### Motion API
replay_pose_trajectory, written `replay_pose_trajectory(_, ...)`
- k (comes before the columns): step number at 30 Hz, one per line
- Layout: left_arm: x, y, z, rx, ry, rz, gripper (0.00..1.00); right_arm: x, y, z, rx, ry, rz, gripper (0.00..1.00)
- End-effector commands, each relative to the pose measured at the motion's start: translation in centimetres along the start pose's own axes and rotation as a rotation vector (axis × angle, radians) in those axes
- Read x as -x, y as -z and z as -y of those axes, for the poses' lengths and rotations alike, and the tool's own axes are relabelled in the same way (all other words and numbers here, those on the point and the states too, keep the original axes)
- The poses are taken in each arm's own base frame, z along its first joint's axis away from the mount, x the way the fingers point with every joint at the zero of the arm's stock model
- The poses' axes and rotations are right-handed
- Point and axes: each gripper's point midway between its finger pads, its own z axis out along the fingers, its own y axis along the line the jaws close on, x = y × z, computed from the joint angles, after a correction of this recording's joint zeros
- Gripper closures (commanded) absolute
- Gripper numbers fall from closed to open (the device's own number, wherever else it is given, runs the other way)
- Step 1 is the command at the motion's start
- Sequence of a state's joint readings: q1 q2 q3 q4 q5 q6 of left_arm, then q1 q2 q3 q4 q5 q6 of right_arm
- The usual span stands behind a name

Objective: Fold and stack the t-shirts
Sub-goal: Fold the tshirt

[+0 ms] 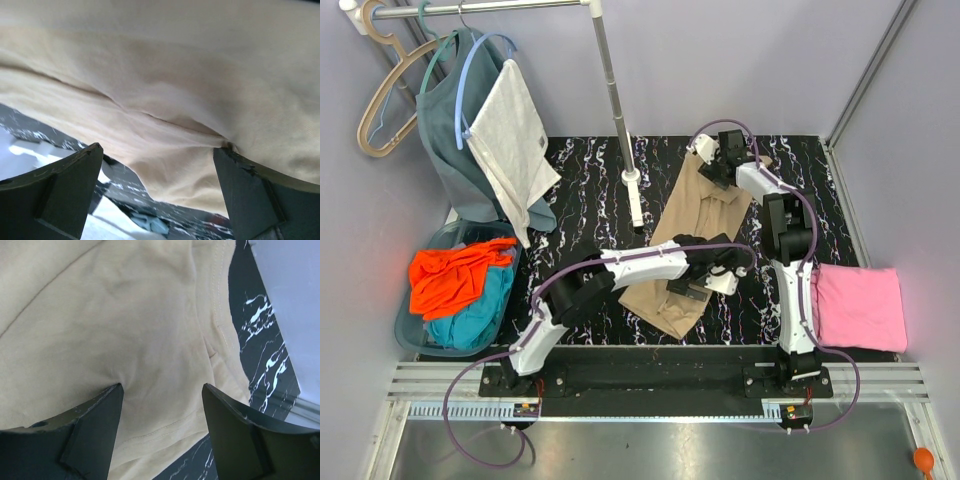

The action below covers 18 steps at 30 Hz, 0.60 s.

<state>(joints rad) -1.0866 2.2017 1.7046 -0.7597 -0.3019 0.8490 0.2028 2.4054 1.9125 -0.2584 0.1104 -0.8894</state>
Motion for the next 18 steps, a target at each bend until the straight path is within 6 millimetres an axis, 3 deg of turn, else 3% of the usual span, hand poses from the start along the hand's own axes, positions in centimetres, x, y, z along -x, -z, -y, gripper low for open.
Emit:
replay_pose_trajectory(1, 5.3, -2.6, 0.7, -0.037, -0.016, 0.174, 0.01, 0.0, -2.1, -3.2, 0.108, -0.039, 0.019, 0.25)
replay_pose_trajectory(7, 5.8, -3.4, 1.7, 0.001, -0.003, 0.099, 0.01, 1.4, -2.6, -3.0, 0.109, -0.026, 0.057, 0.25)
replay_pose_trajectory(13, 7.8, -2.2, 3.4, -0.003, -0.001, 0.126, 0.01, 3.3, -2.8, -3.2, 0.122, -0.024, 0.108, 0.25)
replay_pose_trajectory(18, 8.8, -1.7, 3.7, -0.018, 0.035, 0.166, 0.01, 3.7, -3.5, -2.9, 0.109, -0.039, 0.117, 0.25)
